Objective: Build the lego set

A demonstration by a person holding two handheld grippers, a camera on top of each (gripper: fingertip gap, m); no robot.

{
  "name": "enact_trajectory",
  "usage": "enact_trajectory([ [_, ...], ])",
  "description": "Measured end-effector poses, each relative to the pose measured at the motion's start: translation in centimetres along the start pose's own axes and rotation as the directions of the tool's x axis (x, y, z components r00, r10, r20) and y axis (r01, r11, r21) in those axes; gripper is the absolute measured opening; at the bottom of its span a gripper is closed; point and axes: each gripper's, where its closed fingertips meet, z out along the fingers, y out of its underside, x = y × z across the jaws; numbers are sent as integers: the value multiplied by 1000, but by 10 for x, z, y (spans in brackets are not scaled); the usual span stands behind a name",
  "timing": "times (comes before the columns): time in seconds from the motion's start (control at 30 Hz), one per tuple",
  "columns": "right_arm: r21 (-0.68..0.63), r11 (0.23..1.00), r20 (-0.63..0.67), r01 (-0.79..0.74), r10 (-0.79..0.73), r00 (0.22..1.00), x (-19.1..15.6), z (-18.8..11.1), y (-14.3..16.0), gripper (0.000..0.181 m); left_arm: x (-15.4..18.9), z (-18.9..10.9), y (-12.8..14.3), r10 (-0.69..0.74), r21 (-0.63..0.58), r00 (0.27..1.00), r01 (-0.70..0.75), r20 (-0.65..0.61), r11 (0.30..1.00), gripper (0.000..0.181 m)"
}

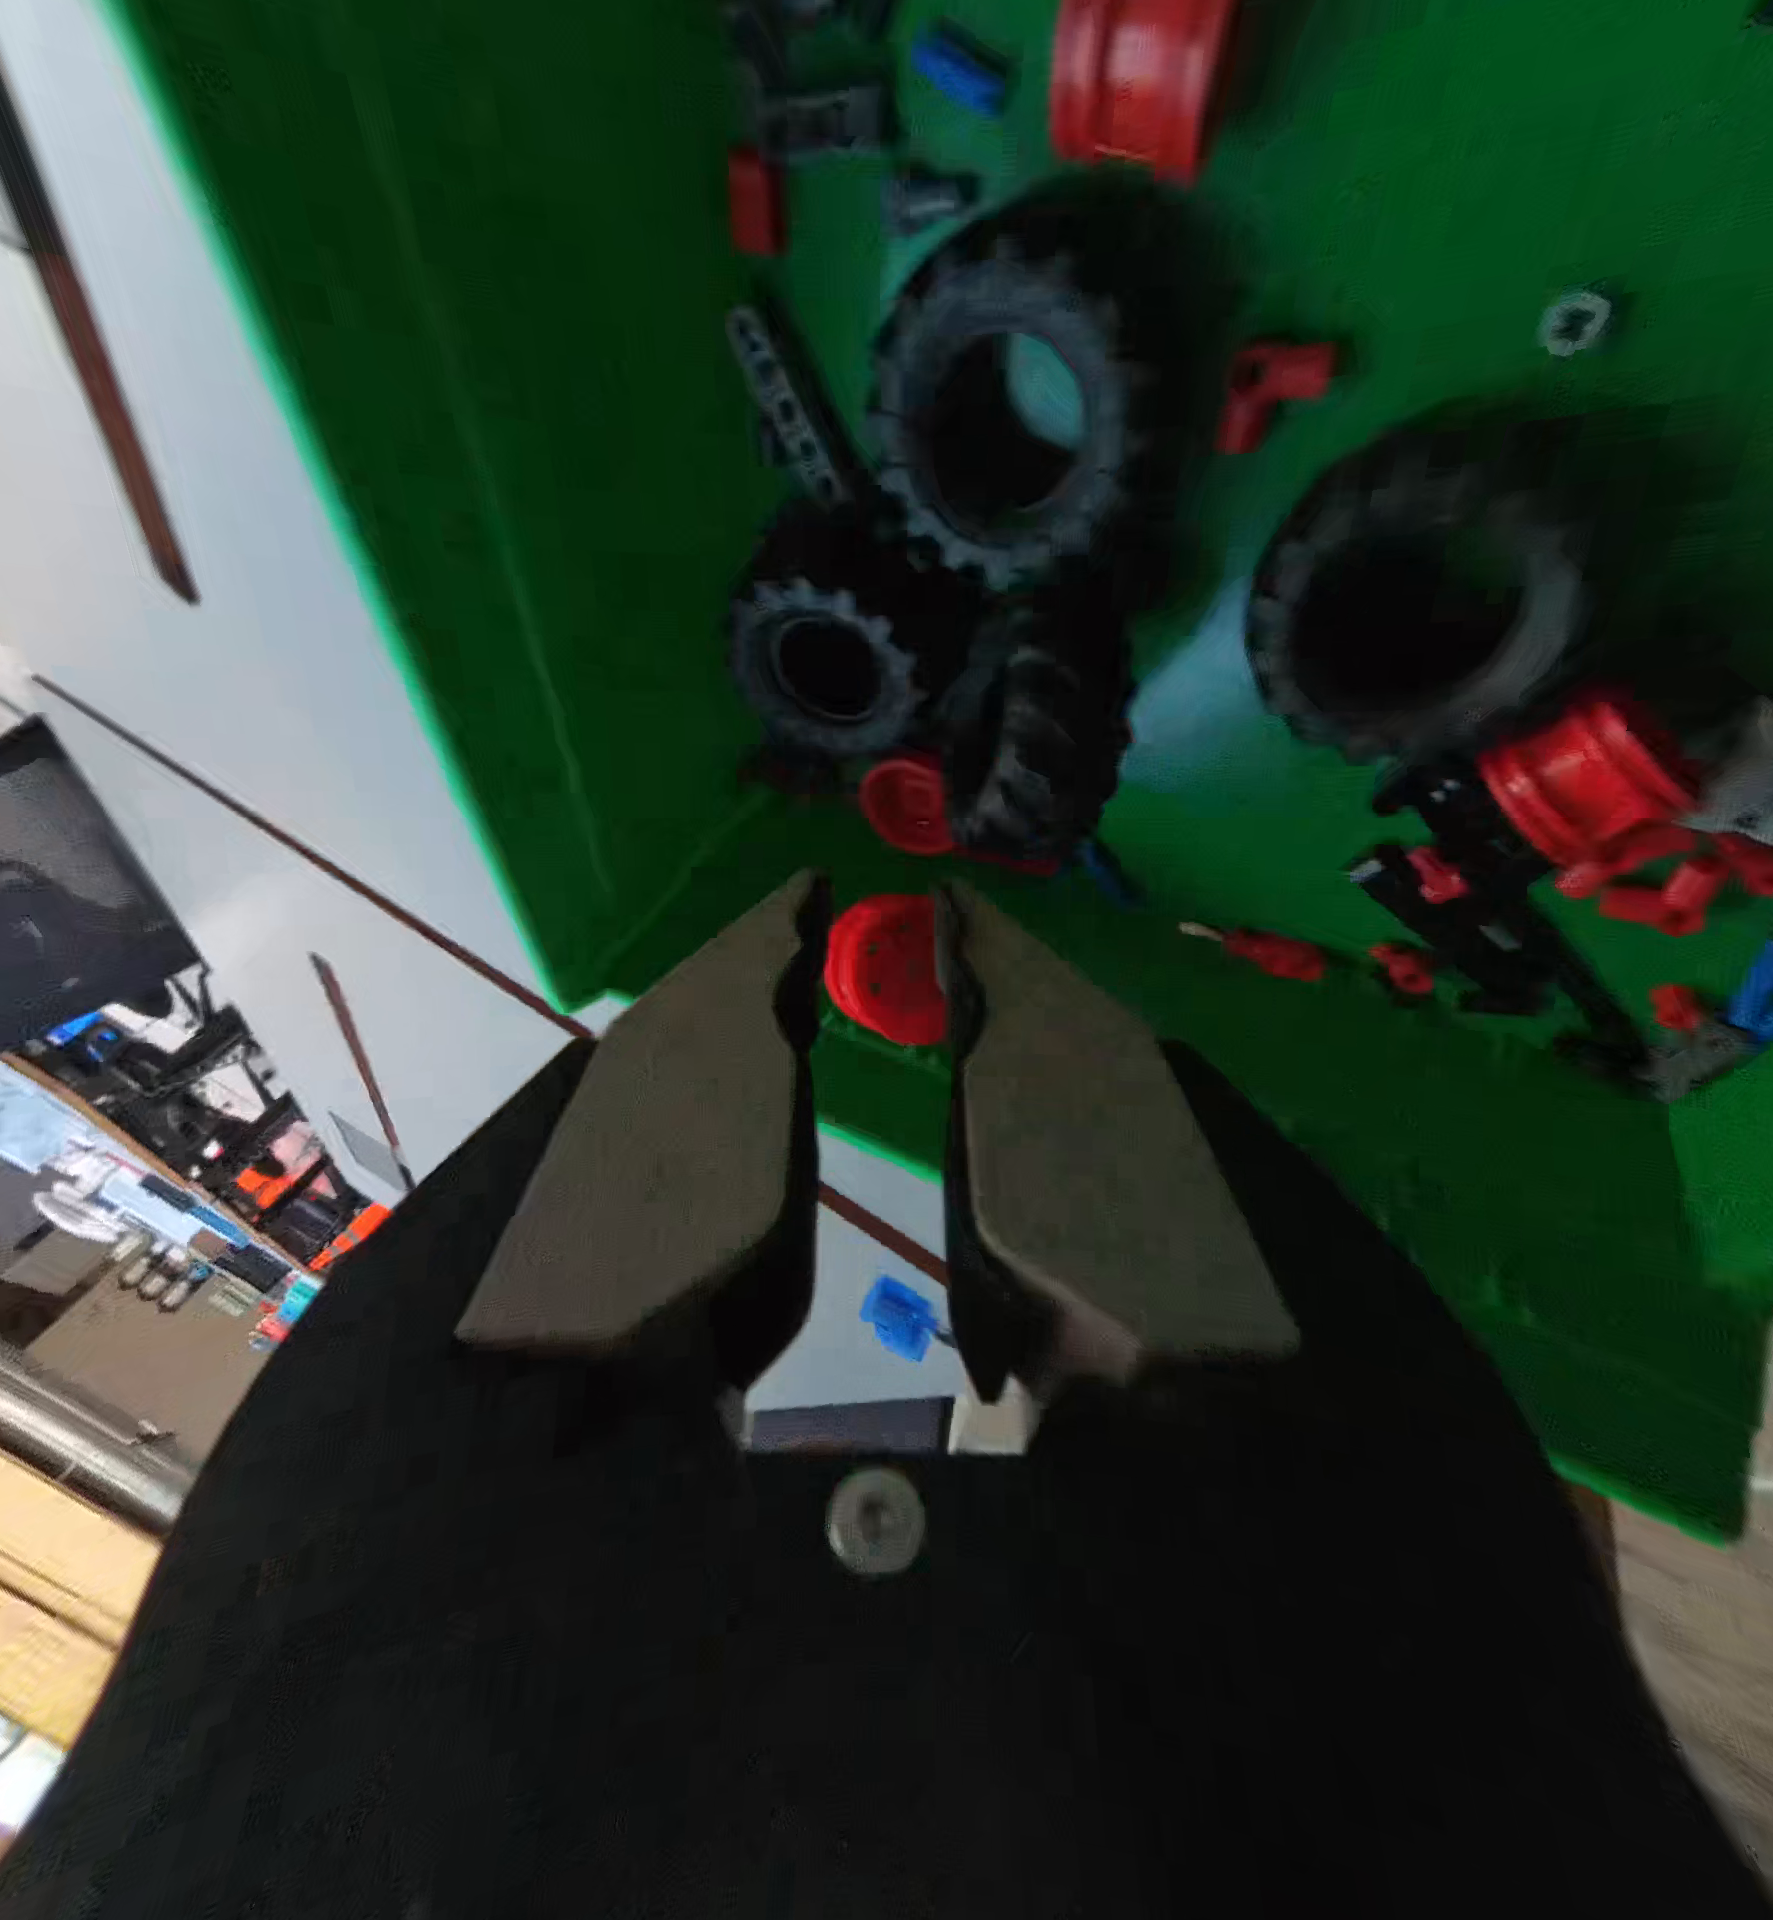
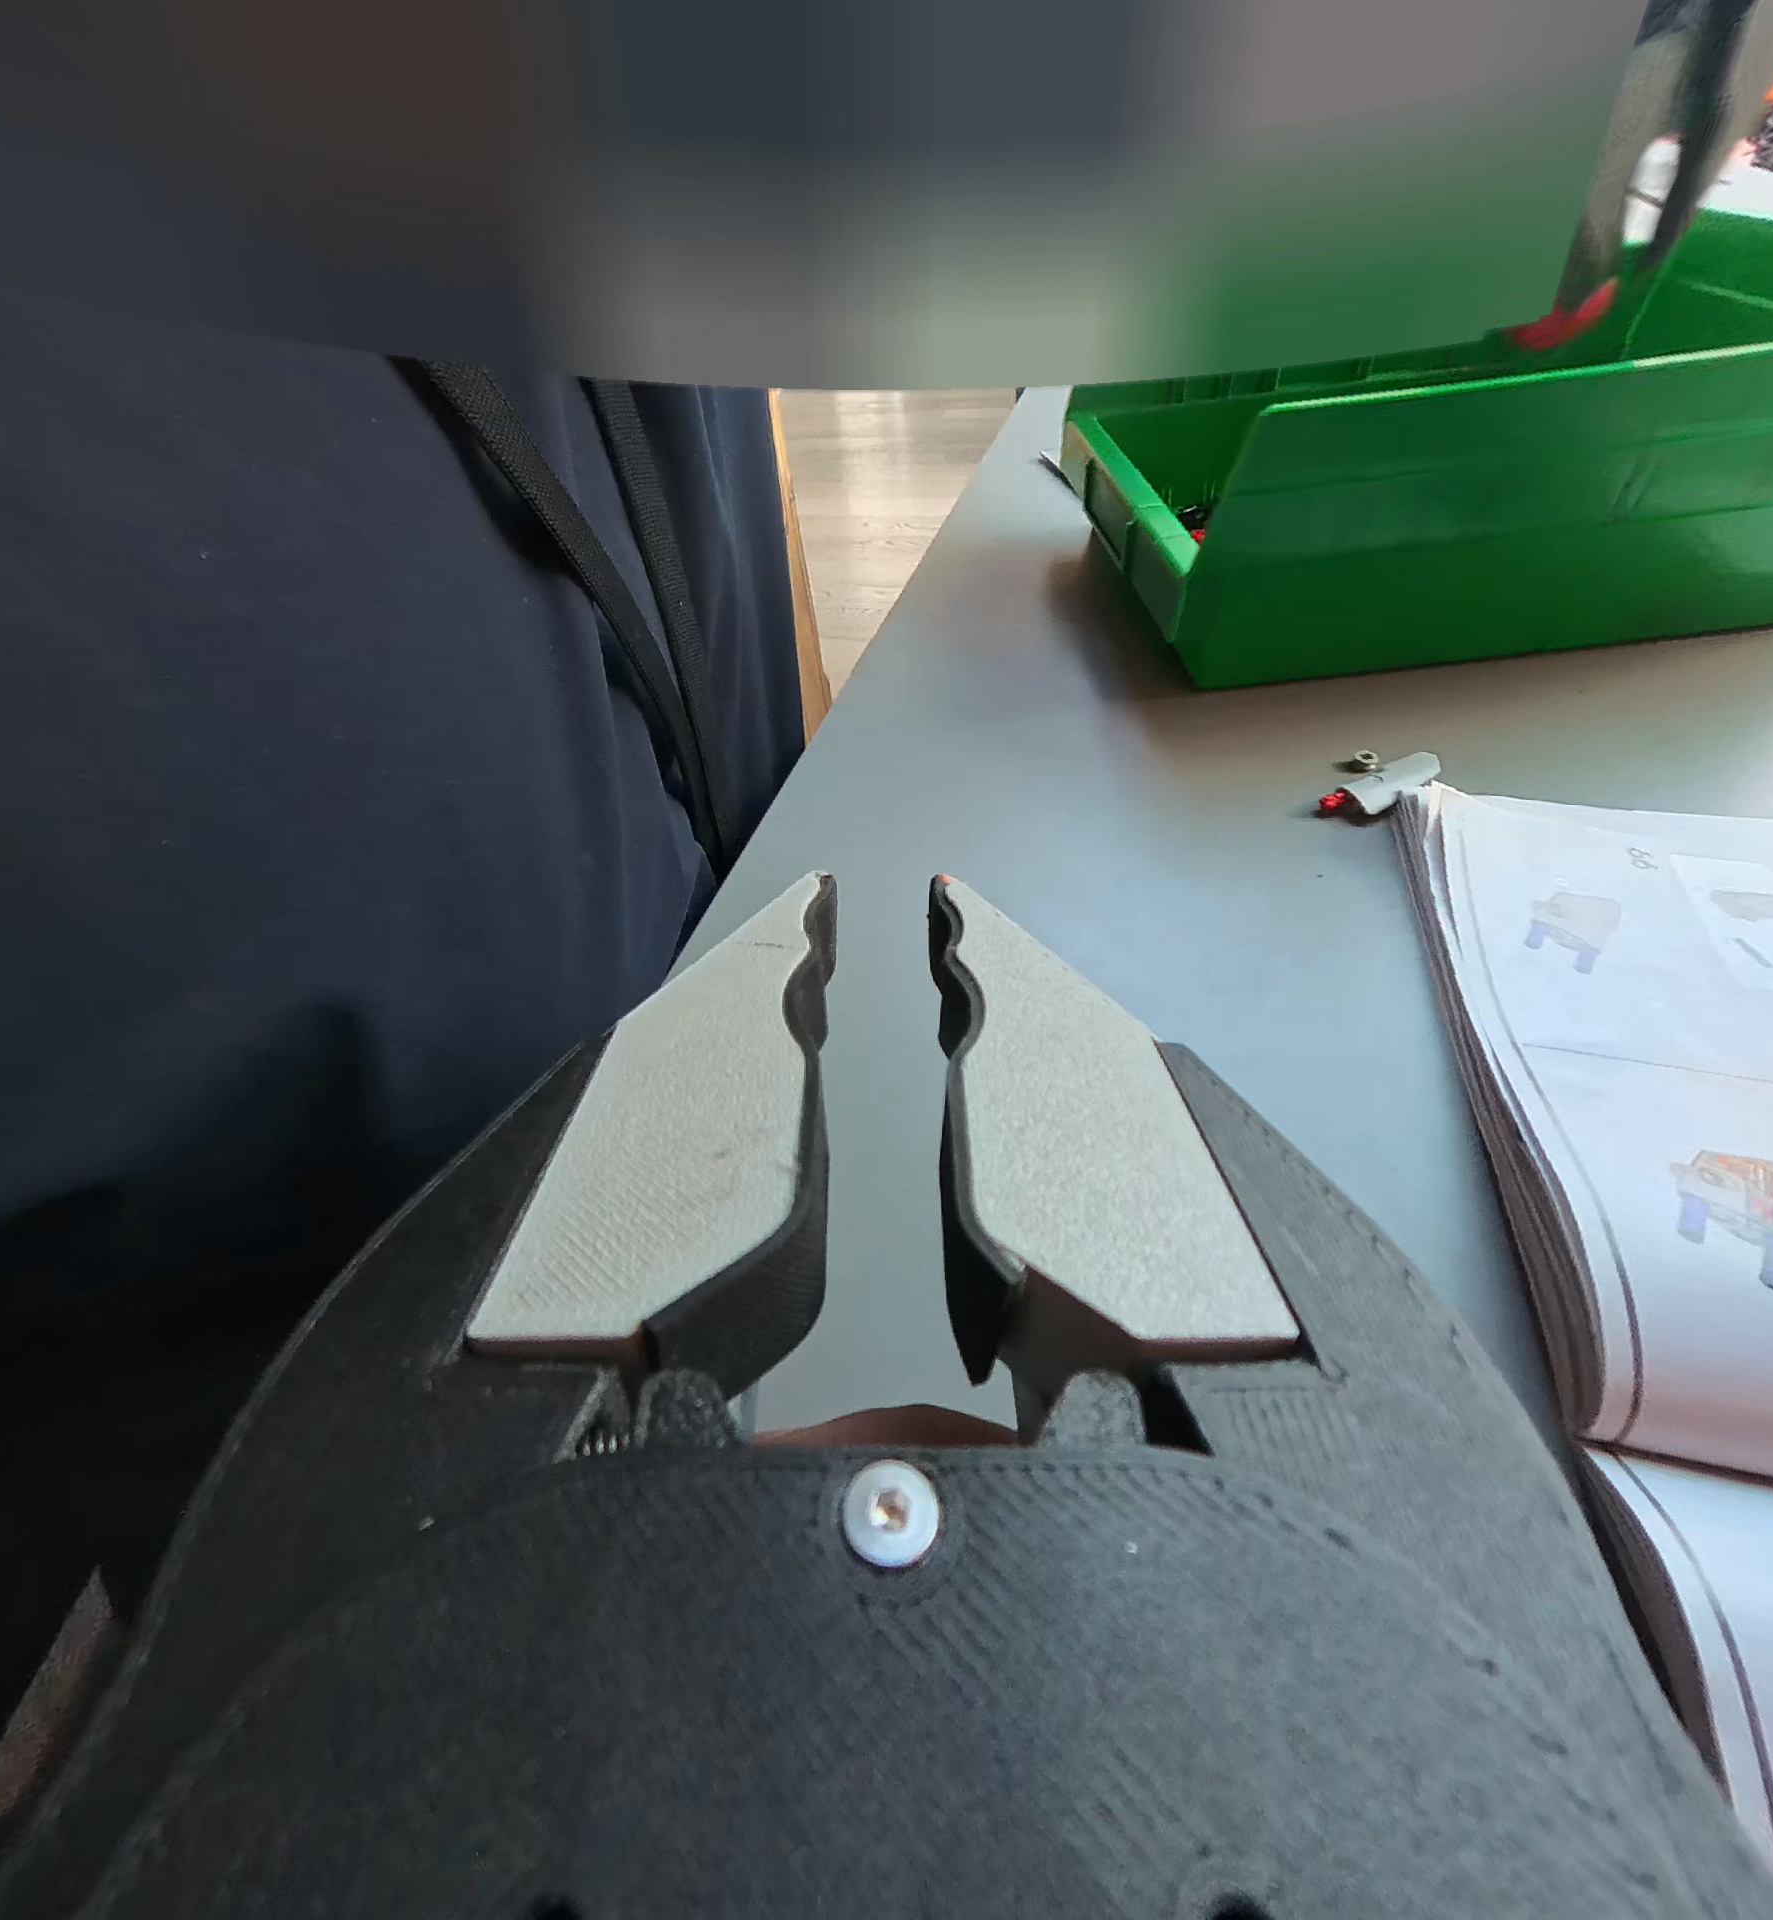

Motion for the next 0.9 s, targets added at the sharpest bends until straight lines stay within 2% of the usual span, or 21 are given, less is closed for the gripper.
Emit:
enact_trajectory([
  [0.03,-4,1000,5,9,-9,1000,-2,1,0,15,-8,-3,2,-28,15,1000,28,-1,999,25],
  [0.1,-17,1000,14,24,-24,1000,-6,3,1,15,6,-2,3,-53,26,988,57,-143,998,40],
  [0.13,-25,999,16,29,-29,999,-7,3,2,15,7,3,2,-64,19,984,68,-163,997,38],
  [0.23,-26,999,20,35,-35,999,-9,5,1,15,-15,32,14,-53,-83,997,48,-56,995,35],
  [0.3,-20,999,24,36,-35,999,-10,5,0,14,1,51,15,-67,-136,982,43,-175,990,34],
  [0.37,-22,999,21,39,-39,999,-10,6,0,14,12,67,20,-78,-221,971,26,-228,975,21],
  [0.4,-22,999,19,43,-42,999,-11,6,0,14,20,69,17,-59,-217,963,0,-262,976,13],
  [0.47,-18,999,21,47,-47,999,-13,6,-1,14,23,57,3,5,-111,962,-36,-274,993,12],
  [0.5,-18,999,20,51,-51,999,-14,6,-1,14,21,41,-12,-23,-9,954,21,-300,1000,11],
  [0.57,-16,998,21,59,-59,998,-15,6,-2,14,-14,9,-29,-136,147,964,172,-227,974,10],
  [0.63,-13,998,25,60,-60,998,-16,6,-4,14,-38,-21,-35,-169,291,971,212,-166,933,9],
  [0.77,-15,998,-19,55,-56,998,-11,5,-5,15,-41,-46,-29,-264,358,950,307,-164,882,21],
  [0.9,45,998,-150,43,-36,988,5,-11,-23,20,-32,-85,-34,-338,534,940,309,-47,787,27],
])
